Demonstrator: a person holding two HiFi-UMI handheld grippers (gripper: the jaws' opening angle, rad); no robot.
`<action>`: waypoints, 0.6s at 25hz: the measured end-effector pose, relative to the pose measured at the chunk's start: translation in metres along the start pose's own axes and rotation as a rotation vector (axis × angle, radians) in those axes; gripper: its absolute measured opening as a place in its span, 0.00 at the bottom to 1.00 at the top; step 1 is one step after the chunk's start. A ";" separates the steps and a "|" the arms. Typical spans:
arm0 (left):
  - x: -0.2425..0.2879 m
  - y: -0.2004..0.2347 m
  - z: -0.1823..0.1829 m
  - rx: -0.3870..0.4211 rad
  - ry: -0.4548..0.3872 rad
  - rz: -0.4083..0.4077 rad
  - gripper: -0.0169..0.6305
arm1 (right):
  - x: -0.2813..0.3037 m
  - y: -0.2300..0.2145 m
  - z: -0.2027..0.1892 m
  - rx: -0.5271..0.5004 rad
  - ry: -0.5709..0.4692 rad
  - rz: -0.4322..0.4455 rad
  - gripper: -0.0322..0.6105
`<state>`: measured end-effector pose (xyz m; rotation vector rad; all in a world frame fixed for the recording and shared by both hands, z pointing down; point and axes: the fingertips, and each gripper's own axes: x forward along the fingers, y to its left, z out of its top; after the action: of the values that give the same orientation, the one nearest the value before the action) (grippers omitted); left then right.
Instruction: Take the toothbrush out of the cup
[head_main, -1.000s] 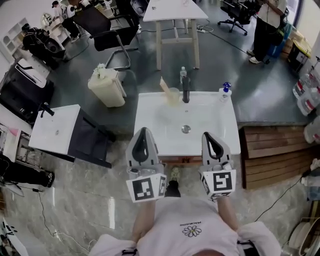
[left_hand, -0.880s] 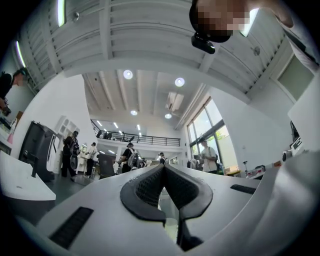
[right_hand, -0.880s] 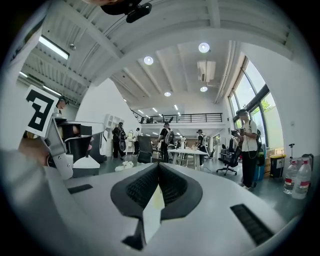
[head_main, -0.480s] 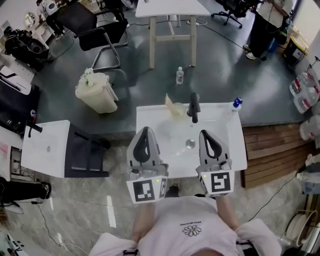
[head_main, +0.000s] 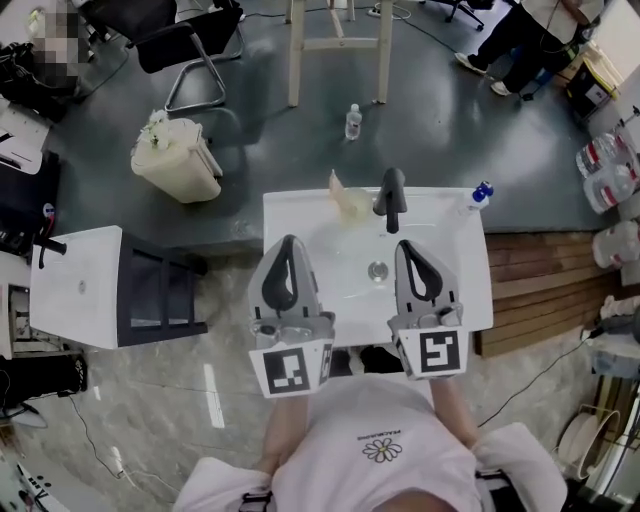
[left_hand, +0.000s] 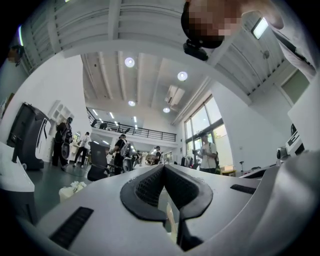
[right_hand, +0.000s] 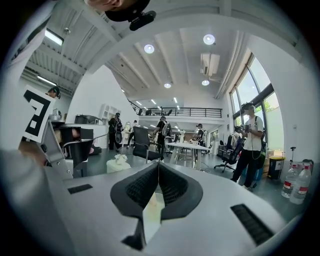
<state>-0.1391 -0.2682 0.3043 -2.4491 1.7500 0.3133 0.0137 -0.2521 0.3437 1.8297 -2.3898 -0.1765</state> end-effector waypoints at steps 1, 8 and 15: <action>0.000 0.001 0.001 0.005 0.000 0.004 0.05 | 0.002 -0.001 0.001 0.001 -0.006 -0.001 0.07; 0.005 0.003 0.007 0.025 -0.017 0.043 0.05 | 0.013 -0.005 0.006 0.011 -0.038 0.016 0.07; 0.010 0.001 0.006 0.024 -0.007 0.055 0.05 | 0.016 -0.011 0.002 0.021 -0.027 0.018 0.07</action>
<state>-0.1375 -0.2765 0.2963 -2.3837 1.8104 0.3047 0.0196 -0.2708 0.3408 1.8251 -2.4347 -0.1752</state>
